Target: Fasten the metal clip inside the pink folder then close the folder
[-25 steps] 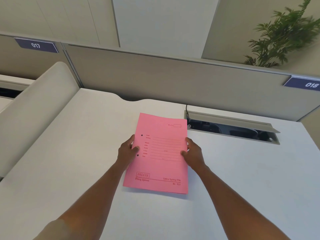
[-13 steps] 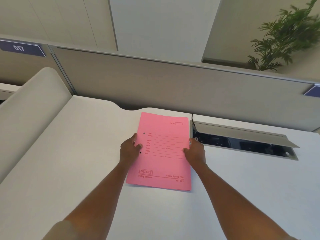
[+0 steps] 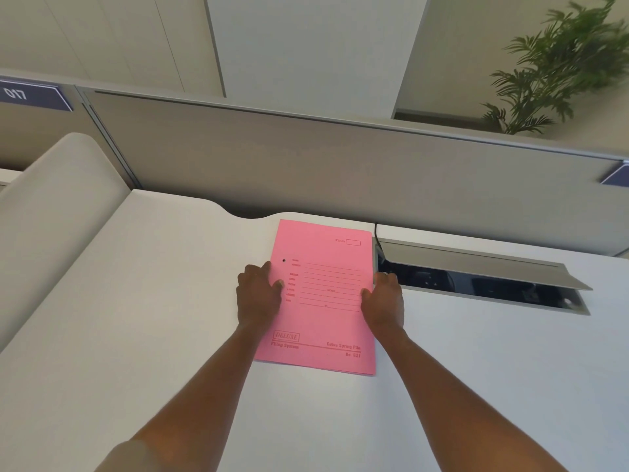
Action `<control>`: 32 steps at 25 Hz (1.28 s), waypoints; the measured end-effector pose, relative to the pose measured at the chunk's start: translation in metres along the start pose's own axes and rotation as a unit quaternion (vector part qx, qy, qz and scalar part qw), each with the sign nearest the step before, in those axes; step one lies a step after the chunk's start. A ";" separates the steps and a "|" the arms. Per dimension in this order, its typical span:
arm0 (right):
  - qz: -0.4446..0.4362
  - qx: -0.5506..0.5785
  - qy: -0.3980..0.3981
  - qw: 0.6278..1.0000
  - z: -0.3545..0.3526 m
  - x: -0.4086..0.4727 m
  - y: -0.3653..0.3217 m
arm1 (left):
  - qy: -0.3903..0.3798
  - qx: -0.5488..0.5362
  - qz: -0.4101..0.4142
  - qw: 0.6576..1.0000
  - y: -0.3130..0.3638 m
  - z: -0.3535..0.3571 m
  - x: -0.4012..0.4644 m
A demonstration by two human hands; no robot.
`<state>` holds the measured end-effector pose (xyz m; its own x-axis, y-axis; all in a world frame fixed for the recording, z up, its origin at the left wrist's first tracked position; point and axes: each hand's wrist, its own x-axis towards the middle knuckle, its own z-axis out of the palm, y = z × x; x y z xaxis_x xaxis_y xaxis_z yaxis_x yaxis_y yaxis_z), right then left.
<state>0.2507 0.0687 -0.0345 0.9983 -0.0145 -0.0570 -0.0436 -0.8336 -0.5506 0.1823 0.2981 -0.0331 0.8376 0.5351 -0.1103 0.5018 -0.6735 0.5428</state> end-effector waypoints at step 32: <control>-0.182 -0.177 -0.048 0.966 0.062 -0.021 0.001 | -0.031 0.206 0.230 0.951 -0.005 0.064 -0.017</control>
<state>0.2272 0.1022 -0.0850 0.9360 0.3521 -0.0002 0.3426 -0.9110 -0.2297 0.1793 0.2596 -0.0868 0.9937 0.1124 0.0044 0.1099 -0.9785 0.1748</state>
